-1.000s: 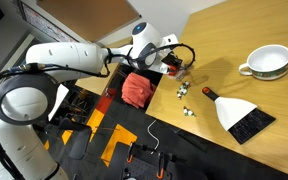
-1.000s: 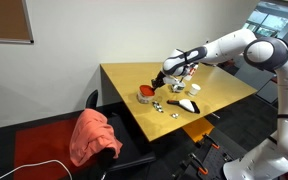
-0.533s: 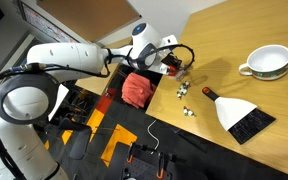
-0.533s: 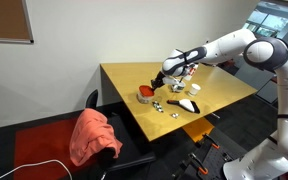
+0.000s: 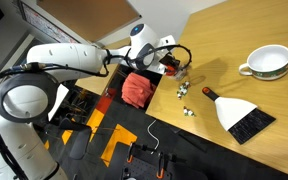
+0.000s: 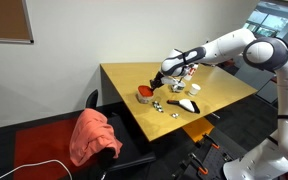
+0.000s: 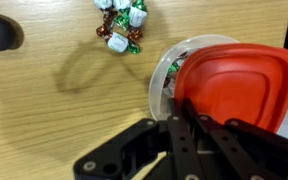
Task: Remove the red lid from the bowl, place one piece of candy in the bowl, put the red lid back on the bowl
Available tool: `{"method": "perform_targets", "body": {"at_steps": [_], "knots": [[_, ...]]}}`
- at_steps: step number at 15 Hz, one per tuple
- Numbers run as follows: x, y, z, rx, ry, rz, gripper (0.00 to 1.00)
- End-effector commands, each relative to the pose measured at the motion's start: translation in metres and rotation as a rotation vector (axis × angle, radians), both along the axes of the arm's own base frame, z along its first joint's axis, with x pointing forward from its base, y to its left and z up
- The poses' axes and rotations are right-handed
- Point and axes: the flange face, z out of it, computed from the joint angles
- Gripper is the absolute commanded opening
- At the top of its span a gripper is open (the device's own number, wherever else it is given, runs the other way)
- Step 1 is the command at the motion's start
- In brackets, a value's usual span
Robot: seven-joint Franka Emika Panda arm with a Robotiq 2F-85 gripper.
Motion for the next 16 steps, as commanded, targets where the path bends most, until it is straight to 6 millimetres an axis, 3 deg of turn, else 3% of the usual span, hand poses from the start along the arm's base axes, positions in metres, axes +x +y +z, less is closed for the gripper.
{"method": "perform_targets", "body": {"at_steps": [1,16], "knots": [[-0.0033,0.0036,0.0105,-0.020,-0.007,-0.037,0.02],[-0.0068,0.0009,0.0106,-0.047,0.039,-0.062,0.02]]}}
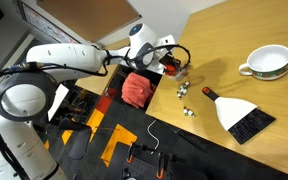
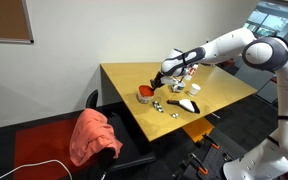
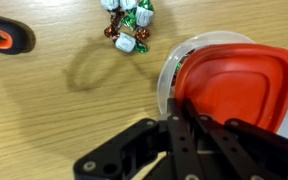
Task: Remove the red lid from the bowl, place one piece of candy in the bowl, put the red lid back on the bowl
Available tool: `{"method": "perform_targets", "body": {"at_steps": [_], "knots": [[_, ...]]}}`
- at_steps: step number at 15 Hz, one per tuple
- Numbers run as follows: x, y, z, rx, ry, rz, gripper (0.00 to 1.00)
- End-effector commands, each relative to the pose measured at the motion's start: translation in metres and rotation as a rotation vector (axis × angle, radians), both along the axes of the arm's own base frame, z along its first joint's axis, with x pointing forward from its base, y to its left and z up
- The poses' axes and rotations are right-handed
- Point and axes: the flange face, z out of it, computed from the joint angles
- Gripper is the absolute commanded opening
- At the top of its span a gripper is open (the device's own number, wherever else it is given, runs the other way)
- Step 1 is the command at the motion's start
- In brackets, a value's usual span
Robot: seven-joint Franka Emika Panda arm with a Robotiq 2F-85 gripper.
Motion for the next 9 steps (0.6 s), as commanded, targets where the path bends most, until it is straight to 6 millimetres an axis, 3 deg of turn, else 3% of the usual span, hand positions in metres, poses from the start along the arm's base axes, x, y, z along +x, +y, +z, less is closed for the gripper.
{"method": "perform_targets", "body": {"at_steps": [1,9], "knots": [[-0.0068,0.0023,0.0089,-0.018,0.032,-0.017,0.02],[-0.0076,0.0023,0.0058,-0.021,0.049,-0.008,0.02]]}}
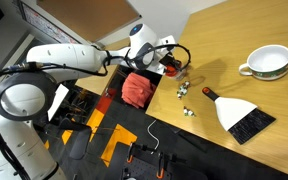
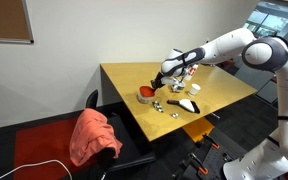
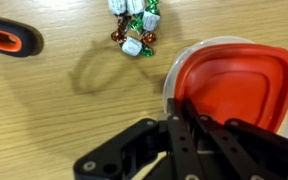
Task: Remove the red lid from the bowl, place one piece of candy in the bowl, put the red lid back on the bowl
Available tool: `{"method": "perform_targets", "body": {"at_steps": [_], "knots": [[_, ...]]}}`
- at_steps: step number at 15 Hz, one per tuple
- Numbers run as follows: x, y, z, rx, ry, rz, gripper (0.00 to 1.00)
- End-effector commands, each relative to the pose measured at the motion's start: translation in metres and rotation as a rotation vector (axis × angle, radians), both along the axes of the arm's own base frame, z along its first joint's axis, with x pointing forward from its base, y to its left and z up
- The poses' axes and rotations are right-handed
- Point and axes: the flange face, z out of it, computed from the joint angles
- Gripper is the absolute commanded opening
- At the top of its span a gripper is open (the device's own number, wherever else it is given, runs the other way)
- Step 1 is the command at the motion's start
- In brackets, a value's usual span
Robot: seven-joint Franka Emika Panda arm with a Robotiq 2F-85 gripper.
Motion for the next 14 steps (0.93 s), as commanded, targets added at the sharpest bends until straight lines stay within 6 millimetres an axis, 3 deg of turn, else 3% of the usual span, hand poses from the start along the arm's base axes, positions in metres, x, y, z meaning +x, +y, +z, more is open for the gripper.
{"method": "perform_targets", "body": {"at_steps": [1,14], "knots": [[-0.0055,0.0040,0.0064,-0.007,0.030,-0.013,0.02],[-0.0087,0.0007,-0.0005,-0.019,0.031,-0.051,0.02]]}}
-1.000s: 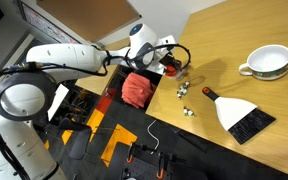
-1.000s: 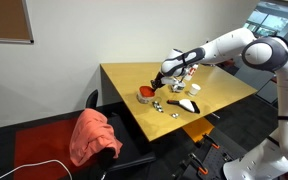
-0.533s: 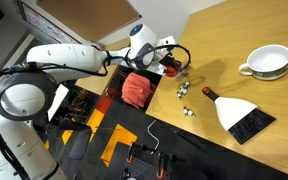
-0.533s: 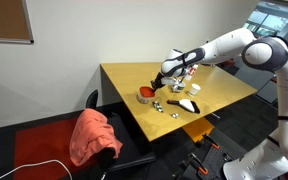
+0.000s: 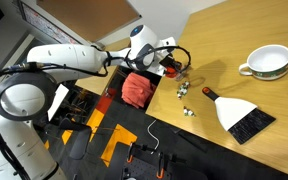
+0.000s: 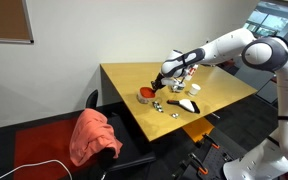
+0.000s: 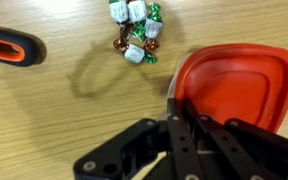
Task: Remove the red lid from the bowl, place one piece of candy in the bowl, put the red lid back on the bowl
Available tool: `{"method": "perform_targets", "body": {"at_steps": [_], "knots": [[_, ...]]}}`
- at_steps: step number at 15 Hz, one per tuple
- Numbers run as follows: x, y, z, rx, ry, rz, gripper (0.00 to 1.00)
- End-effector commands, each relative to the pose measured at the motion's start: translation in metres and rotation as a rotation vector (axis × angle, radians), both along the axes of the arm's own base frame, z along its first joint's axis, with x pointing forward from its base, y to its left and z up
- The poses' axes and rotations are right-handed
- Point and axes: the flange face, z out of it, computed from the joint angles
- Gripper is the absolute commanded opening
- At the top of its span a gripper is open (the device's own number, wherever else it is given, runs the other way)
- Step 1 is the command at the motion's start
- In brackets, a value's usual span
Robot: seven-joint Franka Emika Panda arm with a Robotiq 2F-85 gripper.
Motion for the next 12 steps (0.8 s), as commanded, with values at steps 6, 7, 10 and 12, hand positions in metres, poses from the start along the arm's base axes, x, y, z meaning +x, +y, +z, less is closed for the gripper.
{"method": "perform_targets", "body": {"at_steps": [6,7,10,12], "knots": [[-0.0036,-0.0007,0.0030,-0.025,0.022,-0.047,0.02],[-0.0036,0.0000,0.0028,-0.020,0.023,-0.043,0.02],[-0.0041,0.0008,0.0033,-0.013,0.017,-0.039,0.02],[-0.0035,0.0015,0.0030,-0.011,0.014,-0.036,0.02]]}}
